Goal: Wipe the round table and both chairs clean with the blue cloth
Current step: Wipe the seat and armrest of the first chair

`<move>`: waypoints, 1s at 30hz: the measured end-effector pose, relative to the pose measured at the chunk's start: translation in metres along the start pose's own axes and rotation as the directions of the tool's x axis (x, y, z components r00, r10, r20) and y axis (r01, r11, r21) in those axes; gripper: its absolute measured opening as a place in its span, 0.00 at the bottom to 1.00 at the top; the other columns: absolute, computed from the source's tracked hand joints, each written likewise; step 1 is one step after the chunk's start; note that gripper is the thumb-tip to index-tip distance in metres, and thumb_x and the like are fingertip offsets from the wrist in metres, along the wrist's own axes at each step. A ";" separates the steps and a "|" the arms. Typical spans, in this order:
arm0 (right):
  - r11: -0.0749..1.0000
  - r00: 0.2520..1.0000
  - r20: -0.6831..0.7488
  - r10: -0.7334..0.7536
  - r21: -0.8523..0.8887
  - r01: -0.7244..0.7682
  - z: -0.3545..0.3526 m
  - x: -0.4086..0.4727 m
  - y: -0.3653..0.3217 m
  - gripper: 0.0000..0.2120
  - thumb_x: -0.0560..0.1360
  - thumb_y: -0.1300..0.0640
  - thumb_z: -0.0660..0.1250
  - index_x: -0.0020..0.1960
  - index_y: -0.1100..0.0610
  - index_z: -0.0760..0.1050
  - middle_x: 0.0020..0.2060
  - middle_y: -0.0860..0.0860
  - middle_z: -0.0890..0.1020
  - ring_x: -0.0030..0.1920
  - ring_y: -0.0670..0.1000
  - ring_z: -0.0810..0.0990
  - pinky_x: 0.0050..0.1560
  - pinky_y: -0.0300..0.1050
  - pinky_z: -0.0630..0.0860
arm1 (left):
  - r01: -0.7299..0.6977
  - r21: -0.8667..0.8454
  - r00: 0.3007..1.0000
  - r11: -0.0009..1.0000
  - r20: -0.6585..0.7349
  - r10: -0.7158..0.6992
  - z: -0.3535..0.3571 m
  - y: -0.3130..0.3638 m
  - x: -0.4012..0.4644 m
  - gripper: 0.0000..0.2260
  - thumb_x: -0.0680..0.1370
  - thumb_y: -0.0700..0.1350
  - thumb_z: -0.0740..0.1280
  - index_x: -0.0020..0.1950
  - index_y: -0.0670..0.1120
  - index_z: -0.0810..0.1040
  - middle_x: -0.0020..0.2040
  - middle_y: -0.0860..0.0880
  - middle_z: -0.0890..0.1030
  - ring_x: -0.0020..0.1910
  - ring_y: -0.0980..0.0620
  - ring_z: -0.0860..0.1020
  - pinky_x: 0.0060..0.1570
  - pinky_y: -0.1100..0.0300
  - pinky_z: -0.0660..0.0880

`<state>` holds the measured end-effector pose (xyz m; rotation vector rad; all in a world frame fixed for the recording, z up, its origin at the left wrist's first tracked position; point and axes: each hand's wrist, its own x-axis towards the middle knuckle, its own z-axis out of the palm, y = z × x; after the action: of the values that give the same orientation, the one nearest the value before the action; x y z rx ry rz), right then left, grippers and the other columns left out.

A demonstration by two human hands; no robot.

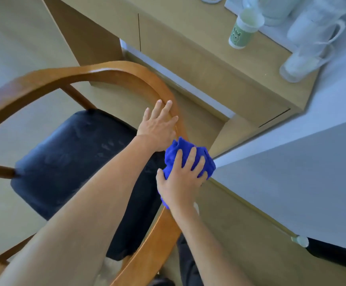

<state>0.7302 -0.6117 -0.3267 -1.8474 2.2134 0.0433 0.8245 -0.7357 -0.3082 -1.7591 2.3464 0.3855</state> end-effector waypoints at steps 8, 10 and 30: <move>0.988 0.998 -0.015 -0.056 0.141 0.057 0.030 -0.137 0.013 0.40 0.64 0.33 0.64 0.70 0.52 0.70 0.75 0.59 0.62 0.73 0.67 0.60 0.66 0.70 0.63 | -0.014 0.036 0.985 0.999 0.174 0.007 0.033 0.049 -0.023 0.41 0.78 0.67 0.53 0.78 0.42 0.40 0.77 0.42 0.32 0.77 0.44 0.36 0.76 0.45 0.44; 0.983 0.993 -0.059 -0.101 0.145 0.109 0.027 -0.118 0.023 0.39 0.65 0.34 0.65 0.71 0.53 0.68 0.75 0.60 0.61 0.73 0.67 0.60 0.66 0.69 0.65 | -0.018 0.082 0.986 0.996 0.169 0.004 0.038 0.051 -0.024 0.44 0.76 0.69 0.52 0.78 0.41 0.38 0.77 0.42 0.33 0.77 0.44 0.36 0.76 0.45 0.44; 0.855 0.883 -0.098 -0.460 0.221 0.470 0.041 -0.153 0.041 0.38 0.63 0.37 0.68 0.70 0.51 0.70 0.76 0.59 0.57 0.77 0.59 0.53 0.71 0.65 0.57 | -0.033 0.079 0.990 0.996 0.139 0.022 0.036 0.047 -0.027 0.46 0.74 0.71 0.56 0.78 0.42 0.43 0.78 0.43 0.36 0.78 0.44 0.39 0.75 0.43 0.46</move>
<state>0.7224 -0.4487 -0.3390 -2.1958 1.6432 -0.3405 0.7865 -0.6877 -0.3300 -1.6108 2.2590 0.3967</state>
